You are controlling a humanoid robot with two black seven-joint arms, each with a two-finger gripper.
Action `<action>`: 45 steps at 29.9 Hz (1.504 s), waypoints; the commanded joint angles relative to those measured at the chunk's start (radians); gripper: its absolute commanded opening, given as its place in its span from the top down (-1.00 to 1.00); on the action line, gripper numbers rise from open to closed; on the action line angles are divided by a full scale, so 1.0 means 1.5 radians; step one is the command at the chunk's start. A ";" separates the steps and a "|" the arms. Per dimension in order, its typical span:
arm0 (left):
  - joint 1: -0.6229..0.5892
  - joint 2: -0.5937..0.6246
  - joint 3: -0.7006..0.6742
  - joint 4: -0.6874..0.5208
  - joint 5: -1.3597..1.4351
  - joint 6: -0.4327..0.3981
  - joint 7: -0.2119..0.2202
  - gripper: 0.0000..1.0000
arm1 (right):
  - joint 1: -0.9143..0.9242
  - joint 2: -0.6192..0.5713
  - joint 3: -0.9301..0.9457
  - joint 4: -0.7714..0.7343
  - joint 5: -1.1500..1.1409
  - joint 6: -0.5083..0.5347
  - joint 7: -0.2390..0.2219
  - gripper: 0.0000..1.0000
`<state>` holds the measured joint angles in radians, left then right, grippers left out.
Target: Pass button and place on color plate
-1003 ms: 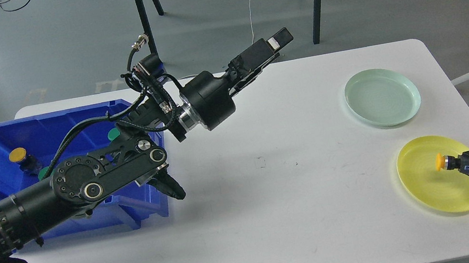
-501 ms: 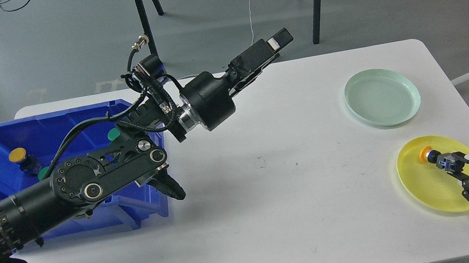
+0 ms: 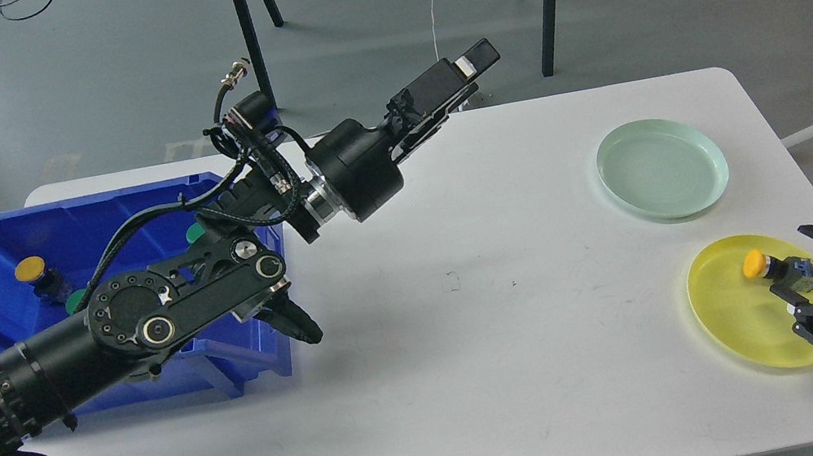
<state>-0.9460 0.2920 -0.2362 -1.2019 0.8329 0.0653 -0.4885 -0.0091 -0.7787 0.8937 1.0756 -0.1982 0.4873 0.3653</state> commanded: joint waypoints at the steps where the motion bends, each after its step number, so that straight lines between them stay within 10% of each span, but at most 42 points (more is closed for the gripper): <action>1: 0.031 0.012 -0.047 -0.005 0.000 -0.032 0.000 -0.63 | 0.030 0.003 0.042 0.023 0.027 0.001 0.000 -0.91; 12: 0.170 0.204 -0.248 -0.067 -0.003 -0.208 0.000 -0.64 | 0.179 0.080 0.087 0.201 0.034 0.001 -0.002 -0.92; 27: 0.126 0.549 -0.122 -0.167 0.223 -0.203 0.000 -0.65 | 0.146 0.166 0.085 0.199 0.033 0.001 0.002 -0.93; 45: 0.108 0.475 0.022 0.250 0.514 -0.203 0.000 -0.62 | 0.127 0.168 0.083 0.198 0.033 0.001 0.003 -0.93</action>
<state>-0.7868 1.0565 -0.2172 -0.9001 1.5783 -0.2393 -0.4889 0.1831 -0.5259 1.0185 1.3729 -0.1488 0.4886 0.3698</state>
